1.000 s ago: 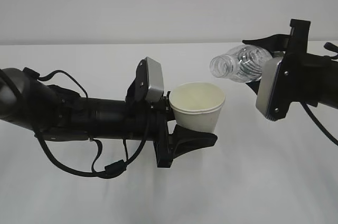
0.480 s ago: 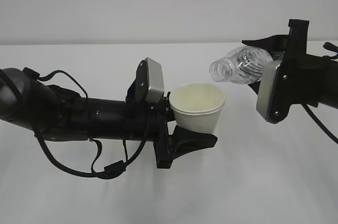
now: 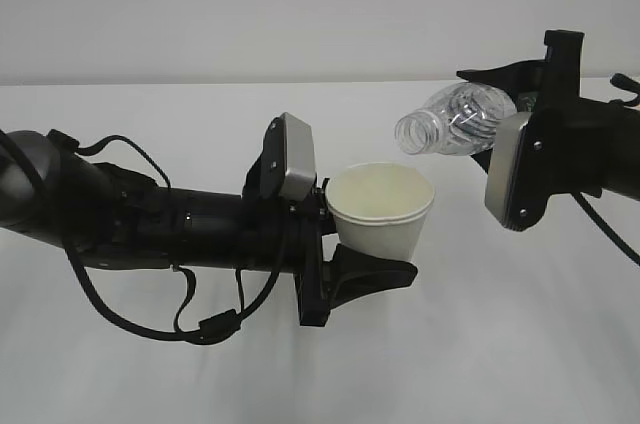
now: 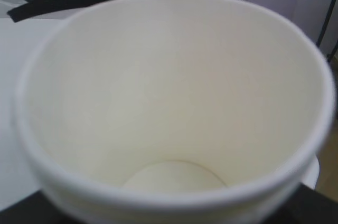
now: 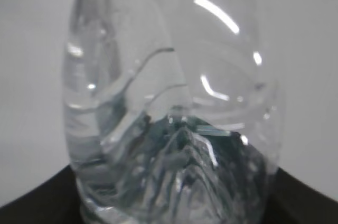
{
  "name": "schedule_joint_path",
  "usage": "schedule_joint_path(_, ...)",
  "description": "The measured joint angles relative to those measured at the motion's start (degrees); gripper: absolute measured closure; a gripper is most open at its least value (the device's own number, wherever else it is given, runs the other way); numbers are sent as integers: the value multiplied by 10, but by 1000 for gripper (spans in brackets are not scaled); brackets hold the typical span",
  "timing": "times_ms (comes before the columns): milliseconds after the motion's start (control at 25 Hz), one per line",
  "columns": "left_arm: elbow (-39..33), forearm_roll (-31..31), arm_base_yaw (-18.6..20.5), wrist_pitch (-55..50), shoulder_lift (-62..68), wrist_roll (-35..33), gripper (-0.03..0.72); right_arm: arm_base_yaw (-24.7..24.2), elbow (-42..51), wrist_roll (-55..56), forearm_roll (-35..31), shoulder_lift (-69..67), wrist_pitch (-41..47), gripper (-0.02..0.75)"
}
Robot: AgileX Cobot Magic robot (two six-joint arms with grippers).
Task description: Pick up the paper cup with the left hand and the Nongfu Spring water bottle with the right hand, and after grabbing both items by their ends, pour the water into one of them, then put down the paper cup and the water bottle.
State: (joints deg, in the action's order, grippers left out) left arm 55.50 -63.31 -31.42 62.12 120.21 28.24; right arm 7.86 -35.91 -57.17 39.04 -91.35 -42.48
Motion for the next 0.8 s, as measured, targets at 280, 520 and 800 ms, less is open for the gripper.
schedule_joint_path(280, 0, 0, 0, 0, 0, -5, 220, 0, -8, -14, 0, 0, 0, 265)
schedule_joint_path(520, 0, 2, 0, 1, 0, -12, 220, 0, -15, -26, 1, 0, 0, 265)
schedule_joint_path(800, 0, 2, 0, 9, 0, -14, 220, 0, -16, -46, 1, 0, 0, 265)
